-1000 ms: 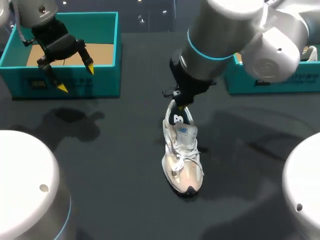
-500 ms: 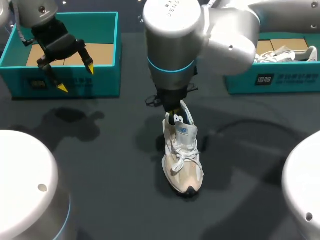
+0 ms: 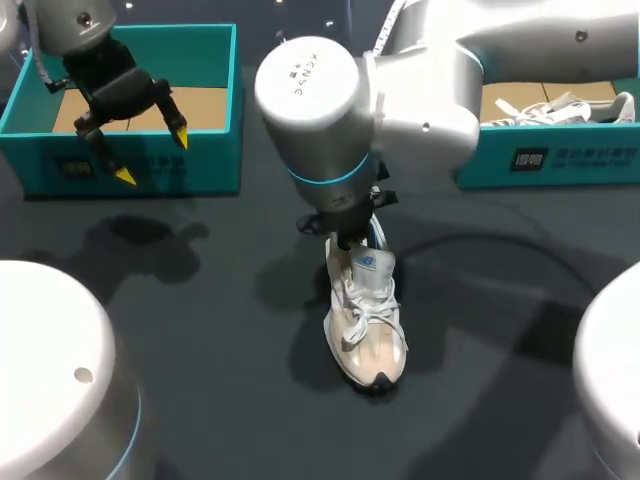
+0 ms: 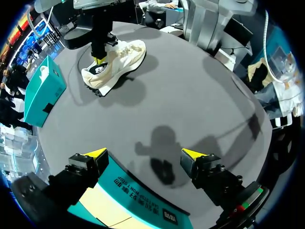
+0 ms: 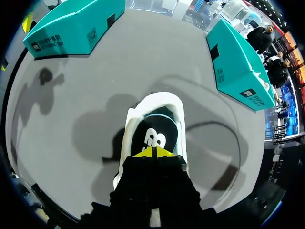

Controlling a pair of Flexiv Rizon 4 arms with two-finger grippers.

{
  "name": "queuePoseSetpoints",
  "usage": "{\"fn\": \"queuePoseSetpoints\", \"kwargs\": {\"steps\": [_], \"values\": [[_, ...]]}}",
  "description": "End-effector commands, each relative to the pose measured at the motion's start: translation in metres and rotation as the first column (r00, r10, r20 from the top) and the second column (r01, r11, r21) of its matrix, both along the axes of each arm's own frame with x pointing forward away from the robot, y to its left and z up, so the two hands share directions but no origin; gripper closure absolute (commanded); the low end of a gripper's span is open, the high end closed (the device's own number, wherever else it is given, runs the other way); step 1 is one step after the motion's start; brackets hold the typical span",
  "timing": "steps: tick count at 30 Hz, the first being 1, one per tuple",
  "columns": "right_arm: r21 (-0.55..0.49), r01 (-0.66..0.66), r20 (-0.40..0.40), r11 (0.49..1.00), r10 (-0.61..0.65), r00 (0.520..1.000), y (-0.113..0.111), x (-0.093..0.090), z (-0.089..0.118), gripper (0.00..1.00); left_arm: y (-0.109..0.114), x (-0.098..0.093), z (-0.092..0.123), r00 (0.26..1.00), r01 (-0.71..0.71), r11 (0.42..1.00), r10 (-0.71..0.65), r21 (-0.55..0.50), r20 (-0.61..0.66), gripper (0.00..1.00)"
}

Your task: Take the shoe out of the shoebox, open the shoe tongue, remove and reinsert the insole, then place the shoe into the shoebox

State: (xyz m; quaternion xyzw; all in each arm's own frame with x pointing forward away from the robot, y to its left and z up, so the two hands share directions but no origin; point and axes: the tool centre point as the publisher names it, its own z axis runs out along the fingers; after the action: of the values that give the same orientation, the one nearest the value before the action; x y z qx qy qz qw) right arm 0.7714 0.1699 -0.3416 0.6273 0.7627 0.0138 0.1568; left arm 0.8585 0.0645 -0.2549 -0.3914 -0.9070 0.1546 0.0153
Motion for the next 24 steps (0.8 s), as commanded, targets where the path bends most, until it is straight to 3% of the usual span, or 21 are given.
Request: {"fn": "queuePoseSetpoints", "kwargs": {"steps": [1, 7, 16, 19, 24], "values": [[-0.027, 0.017, 0.014, 1.0, -0.016, 1.0, -0.005, 0.002, -0.004, 1.0, 0.0, -0.001, 0.0, 1.0, 0.0, 1.0, 0.0, 0.002, 0.002, 0.0], [-0.047, 0.036, -0.005, 0.998, -0.036, 0.999, -0.016, 0.008, -0.025, 1.0, 0.0, -0.001, 0.0, 1.0, 0.0, 1.0, 0.0, 0.002, 0.002, 0.0], [-0.015, 0.011, -0.056, 1.0, -0.012, 0.998, -0.008, 0.01, -0.057, 1.0, 0.0, -0.001, 0.0, 1.0, 0.0, 1.0, 0.0, 0.002, 0.002, 0.0], [-0.009, 0.01, -0.052, 1.0, -0.011, 0.999, -0.008, 0.009, -0.053, 1.0, 0.0, -0.001, 0.0, 1.0, 0.0, 1.0, 0.0, 0.002, 0.002, 0.0], [-0.014, -0.003, -0.018, 1.0, 0.002, 1.0, -0.006, 0.011, -0.029, 1.0, 0.0, -0.001, 0.0, 1.0, 0.0, 1.0, 0.0, 0.002, 0.002, 0.0]]}}
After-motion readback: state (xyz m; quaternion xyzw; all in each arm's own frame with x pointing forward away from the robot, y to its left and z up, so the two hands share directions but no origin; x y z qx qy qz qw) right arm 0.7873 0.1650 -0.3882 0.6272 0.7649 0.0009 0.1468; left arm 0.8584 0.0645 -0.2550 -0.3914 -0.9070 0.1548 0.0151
